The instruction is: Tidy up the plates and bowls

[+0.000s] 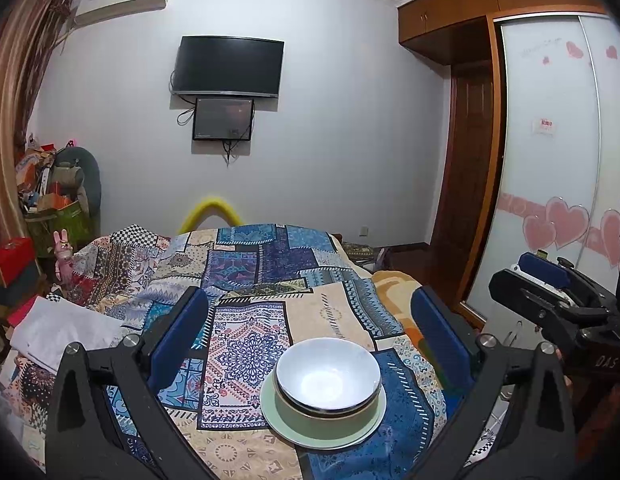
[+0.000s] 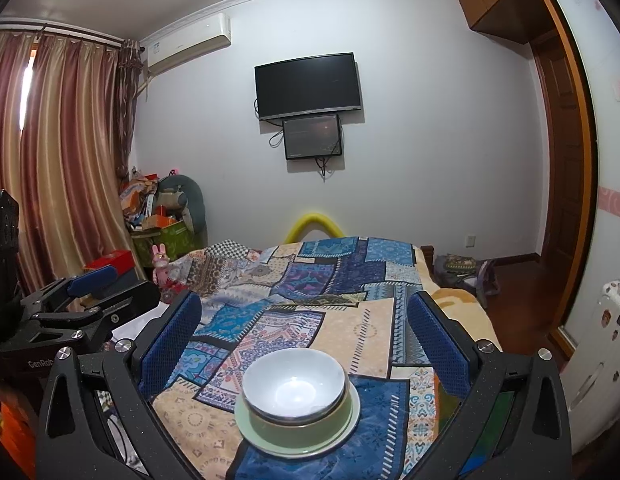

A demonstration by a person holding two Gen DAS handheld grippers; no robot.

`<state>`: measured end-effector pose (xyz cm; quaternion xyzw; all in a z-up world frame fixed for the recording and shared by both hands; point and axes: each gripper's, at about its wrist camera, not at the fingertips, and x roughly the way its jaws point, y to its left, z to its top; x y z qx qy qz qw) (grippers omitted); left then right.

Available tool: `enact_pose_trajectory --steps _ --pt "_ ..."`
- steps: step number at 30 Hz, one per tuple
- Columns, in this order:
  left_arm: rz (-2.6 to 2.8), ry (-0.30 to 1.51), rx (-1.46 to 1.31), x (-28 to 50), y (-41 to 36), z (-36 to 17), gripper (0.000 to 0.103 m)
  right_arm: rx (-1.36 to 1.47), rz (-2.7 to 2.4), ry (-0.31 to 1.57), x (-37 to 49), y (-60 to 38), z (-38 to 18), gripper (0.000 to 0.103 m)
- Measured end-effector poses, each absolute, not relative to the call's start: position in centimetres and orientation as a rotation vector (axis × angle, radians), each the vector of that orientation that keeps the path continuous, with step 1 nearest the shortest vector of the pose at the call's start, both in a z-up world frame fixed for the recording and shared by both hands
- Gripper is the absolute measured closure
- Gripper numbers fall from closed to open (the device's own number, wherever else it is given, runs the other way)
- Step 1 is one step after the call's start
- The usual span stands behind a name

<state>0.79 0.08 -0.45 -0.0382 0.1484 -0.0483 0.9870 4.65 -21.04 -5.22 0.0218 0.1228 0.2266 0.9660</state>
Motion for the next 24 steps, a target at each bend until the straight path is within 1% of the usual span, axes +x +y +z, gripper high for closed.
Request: enact_pose_trajectory --steps 24 --pt "-0.107 0.3 -0.078 0.55 -0.12 -0.87 0.0 0.051 0.467 0.245 4.68 -21.17 -5.29 0.0"
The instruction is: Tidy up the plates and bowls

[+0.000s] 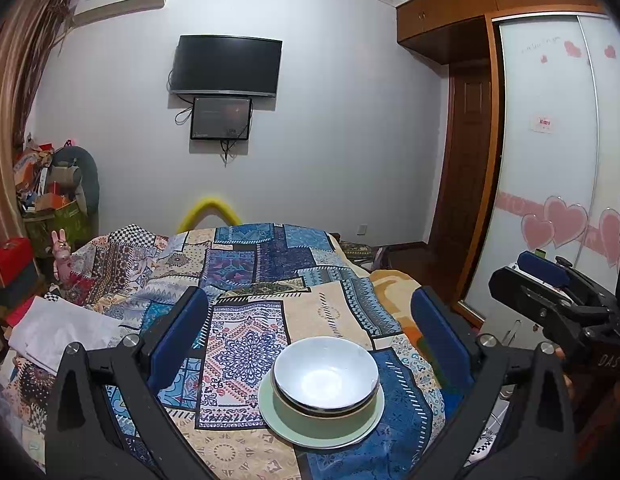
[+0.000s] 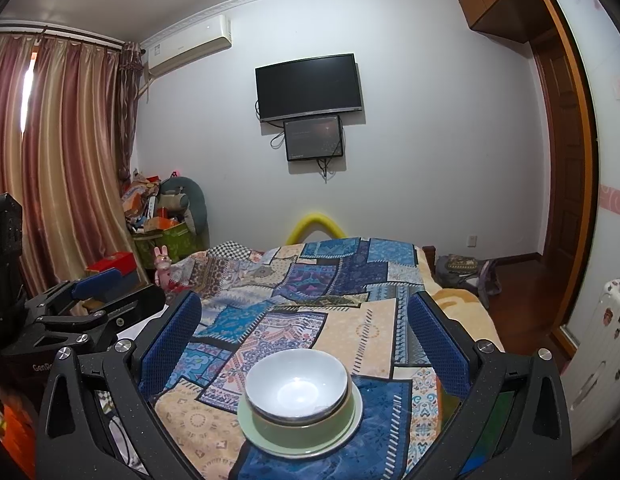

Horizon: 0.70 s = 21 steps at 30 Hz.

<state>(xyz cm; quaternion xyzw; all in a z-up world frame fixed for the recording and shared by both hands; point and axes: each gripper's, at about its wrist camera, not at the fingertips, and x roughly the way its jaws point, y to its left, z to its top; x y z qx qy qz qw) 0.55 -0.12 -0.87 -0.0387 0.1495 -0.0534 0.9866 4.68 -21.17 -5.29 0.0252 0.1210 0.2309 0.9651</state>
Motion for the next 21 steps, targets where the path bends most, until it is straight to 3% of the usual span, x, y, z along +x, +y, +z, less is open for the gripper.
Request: enact_pose_trajectory --steps 21 --pt "-0.133 0.307 -0.081 0.73 -0.48 -0.58 0.0 0.043 0.475 0.246 4.61 -21.14 -5.37 0.0"
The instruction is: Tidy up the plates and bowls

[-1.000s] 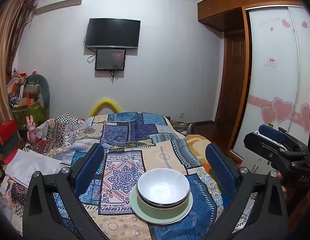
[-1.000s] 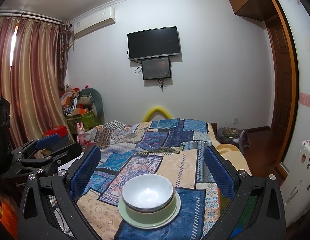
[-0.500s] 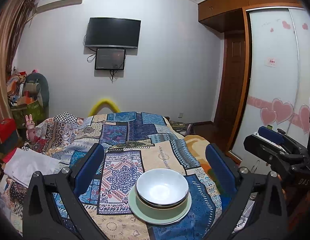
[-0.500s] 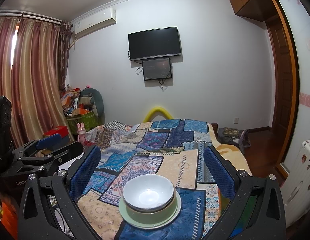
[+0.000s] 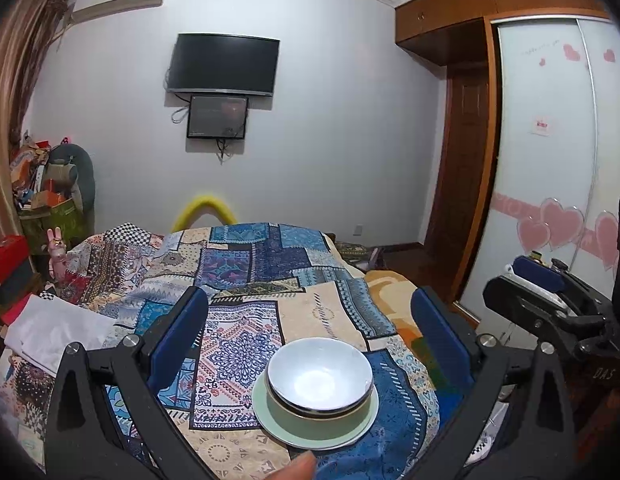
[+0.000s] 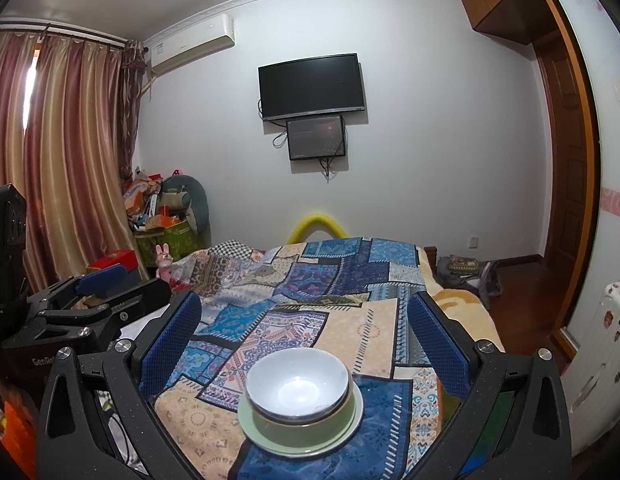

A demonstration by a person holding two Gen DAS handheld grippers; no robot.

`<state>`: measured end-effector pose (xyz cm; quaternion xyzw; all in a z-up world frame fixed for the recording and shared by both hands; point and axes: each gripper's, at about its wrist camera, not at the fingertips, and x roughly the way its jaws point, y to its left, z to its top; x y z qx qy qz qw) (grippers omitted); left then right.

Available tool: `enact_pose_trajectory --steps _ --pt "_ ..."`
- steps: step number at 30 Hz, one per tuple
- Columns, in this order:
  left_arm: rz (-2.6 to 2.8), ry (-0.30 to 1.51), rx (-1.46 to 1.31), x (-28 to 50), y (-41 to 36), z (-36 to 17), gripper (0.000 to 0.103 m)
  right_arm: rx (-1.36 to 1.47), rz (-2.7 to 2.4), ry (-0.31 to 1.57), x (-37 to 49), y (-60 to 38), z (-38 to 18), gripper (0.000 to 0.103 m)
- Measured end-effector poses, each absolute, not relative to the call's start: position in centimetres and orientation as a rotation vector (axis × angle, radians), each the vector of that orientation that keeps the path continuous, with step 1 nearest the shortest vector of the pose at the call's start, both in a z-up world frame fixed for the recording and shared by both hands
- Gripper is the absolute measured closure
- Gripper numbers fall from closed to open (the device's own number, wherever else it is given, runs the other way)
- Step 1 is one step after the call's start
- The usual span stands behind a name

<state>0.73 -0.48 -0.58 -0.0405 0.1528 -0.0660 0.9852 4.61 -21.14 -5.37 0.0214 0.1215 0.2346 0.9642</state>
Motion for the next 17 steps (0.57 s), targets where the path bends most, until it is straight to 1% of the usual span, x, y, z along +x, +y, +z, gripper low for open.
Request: enact_pose_trajectory --steps 17 --pt "-0.129 0.305 -0.083 0.69 -0.58 -0.54 0.0 0.046 0.477 0.251 4.76 -21.14 -5.39 0.0"
